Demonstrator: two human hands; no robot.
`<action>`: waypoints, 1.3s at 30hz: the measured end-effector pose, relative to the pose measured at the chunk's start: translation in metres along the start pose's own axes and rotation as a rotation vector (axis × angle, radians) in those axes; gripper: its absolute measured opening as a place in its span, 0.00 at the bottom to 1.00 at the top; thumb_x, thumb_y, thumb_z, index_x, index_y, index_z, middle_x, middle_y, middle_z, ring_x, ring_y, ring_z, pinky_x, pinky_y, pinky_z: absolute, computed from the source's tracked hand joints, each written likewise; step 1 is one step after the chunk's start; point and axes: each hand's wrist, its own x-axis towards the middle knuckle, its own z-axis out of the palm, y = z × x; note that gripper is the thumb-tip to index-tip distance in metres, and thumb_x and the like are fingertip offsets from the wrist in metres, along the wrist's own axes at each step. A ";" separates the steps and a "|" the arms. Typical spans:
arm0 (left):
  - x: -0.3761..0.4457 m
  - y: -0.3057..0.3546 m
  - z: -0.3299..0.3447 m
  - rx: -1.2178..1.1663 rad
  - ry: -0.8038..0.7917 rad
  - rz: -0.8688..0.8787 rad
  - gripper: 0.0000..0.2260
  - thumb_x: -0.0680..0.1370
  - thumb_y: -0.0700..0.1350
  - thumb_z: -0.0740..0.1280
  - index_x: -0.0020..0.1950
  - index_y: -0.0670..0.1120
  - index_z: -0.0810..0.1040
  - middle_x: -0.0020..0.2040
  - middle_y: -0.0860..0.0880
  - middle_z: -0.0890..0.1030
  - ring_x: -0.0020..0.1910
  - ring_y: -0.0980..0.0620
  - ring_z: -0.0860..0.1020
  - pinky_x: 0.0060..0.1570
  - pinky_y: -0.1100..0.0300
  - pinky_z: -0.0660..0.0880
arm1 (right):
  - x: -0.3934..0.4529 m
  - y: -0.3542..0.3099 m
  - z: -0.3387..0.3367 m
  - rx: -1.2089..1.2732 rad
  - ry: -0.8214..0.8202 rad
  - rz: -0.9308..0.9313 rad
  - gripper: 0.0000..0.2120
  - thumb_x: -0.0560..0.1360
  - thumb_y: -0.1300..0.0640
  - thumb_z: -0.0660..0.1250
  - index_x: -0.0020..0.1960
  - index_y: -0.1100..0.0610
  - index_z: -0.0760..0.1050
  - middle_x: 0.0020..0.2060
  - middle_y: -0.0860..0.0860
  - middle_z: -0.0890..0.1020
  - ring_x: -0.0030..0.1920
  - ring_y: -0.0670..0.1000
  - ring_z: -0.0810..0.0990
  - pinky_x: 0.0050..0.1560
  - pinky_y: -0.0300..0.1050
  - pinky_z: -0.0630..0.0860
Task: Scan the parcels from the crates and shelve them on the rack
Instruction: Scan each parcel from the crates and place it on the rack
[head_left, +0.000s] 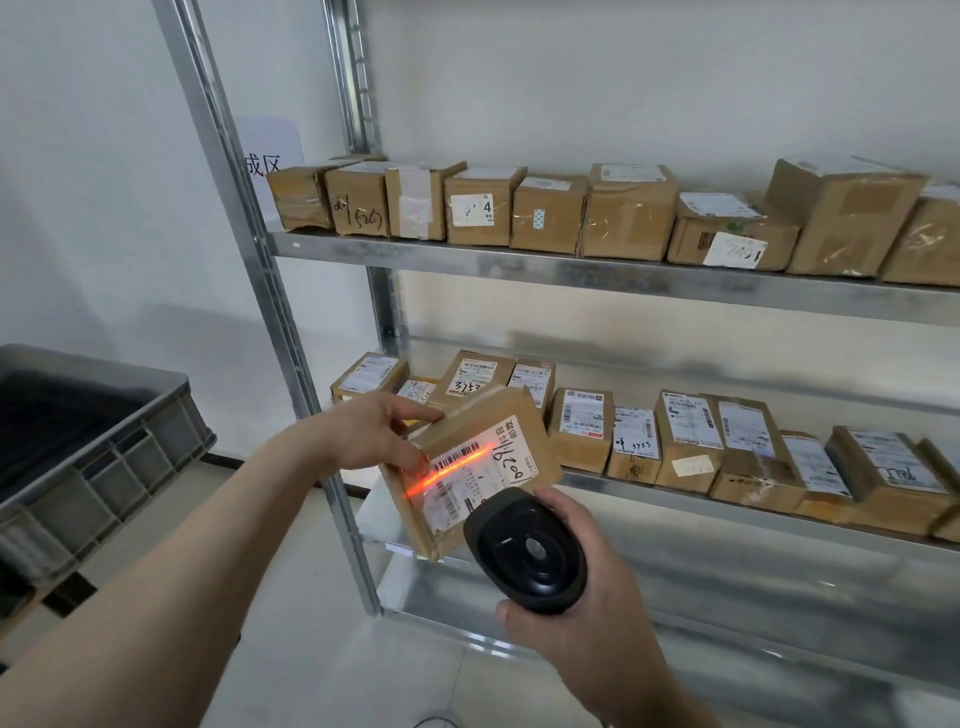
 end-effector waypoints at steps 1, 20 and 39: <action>0.001 -0.004 -0.001 -0.004 0.000 0.005 0.35 0.60 0.51 0.77 0.69 0.59 0.78 0.55 0.47 0.82 0.56 0.47 0.80 0.66 0.52 0.73 | 0.000 -0.001 0.004 -0.010 0.011 0.009 0.42 0.61 0.63 0.82 0.67 0.40 0.69 0.57 0.28 0.79 0.62 0.35 0.77 0.57 0.27 0.74; 0.014 -0.042 -0.012 -0.185 -0.223 0.123 0.38 0.50 0.65 0.84 0.59 0.59 0.83 0.54 0.51 0.86 0.57 0.51 0.82 0.60 0.55 0.79 | -0.013 -0.012 0.045 -0.101 0.119 0.064 0.42 0.58 0.56 0.80 0.67 0.37 0.67 0.59 0.21 0.74 0.61 0.30 0.76 0.55 0.24 0.73; 0.032 0.019 0.029 -0.152 -0.245 0.094 0.18 0.73 0.42 0.77 0.61 0.53 0.82 0.57 0.55 0.86 0.56 0.61 0.81 0.53 0.72 0.74 | -0.020 0.019 -0.023 -0.059 0.148 0.066 0.42 0.58 0.56 0.79 0.70 0.44 0.69 0.59 0.35 0.81 0.62 0.39 0.79 0.58 0.30 0.76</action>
